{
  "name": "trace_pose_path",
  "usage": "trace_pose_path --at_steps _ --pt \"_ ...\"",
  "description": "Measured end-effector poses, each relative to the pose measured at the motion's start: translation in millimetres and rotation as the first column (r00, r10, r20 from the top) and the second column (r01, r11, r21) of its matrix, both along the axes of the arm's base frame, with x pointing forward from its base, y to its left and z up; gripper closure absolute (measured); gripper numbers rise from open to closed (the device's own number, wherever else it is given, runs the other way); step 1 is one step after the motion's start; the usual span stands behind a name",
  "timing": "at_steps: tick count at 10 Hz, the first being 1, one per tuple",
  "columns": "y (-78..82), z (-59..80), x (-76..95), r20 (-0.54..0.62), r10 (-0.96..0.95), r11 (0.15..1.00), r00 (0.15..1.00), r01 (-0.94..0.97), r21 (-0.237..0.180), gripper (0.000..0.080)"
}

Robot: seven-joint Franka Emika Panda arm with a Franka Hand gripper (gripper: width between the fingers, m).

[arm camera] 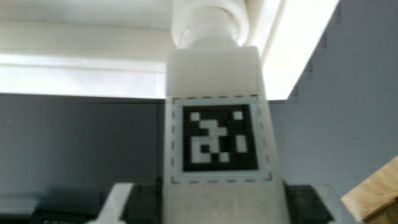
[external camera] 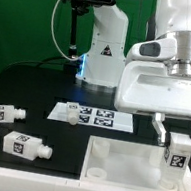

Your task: Assemble one leg

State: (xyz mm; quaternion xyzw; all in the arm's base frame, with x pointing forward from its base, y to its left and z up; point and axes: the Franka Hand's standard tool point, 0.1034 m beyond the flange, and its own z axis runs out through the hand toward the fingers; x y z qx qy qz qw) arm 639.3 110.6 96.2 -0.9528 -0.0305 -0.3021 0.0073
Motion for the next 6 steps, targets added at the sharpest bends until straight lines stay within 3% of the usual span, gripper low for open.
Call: trace_pose_path --at_steps 6 --pt "-0.2 -7.1 1.1 0.027 0.001 1.0 1.0 -0.001 -0.011 0.0509"
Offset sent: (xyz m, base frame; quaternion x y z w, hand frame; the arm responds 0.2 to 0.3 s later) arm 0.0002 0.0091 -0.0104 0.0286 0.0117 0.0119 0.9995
